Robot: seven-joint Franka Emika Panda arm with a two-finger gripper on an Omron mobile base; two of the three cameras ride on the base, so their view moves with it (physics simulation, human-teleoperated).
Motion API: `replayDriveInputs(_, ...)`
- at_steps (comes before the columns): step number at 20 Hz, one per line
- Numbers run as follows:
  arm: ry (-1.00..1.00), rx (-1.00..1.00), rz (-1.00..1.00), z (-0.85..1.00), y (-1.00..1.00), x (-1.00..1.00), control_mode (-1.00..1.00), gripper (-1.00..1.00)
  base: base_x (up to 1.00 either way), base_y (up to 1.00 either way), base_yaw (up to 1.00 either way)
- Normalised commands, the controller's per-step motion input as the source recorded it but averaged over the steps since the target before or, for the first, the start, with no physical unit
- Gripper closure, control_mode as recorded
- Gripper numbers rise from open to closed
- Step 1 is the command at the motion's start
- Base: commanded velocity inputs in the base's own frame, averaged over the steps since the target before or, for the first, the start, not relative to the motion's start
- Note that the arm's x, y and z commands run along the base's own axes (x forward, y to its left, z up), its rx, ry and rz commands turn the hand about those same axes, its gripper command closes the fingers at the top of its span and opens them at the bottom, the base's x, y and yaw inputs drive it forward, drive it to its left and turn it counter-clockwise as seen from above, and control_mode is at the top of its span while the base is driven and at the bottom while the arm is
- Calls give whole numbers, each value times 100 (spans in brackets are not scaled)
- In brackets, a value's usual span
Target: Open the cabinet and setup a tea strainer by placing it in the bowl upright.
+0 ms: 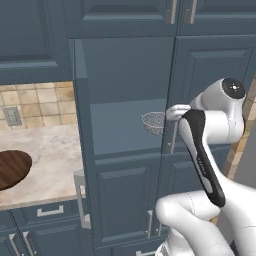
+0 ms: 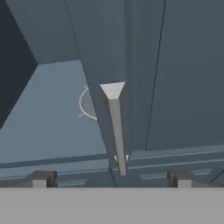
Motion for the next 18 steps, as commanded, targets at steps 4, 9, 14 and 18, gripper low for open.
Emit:
replayDriveInputs(4,0,-8,0,-19,0,6,-100,-100,0,0,0)
replayDriveInputs(9,1,-18,0,-28,-21,34,-100,-100,0,0,0)
replayDriveInputs(14,0,-13,0,-18,-8,25,-100,-100,0,0,0)
replayDriveInputs(18,0,0,0,0,0,6,-100,-100,0,0,0)
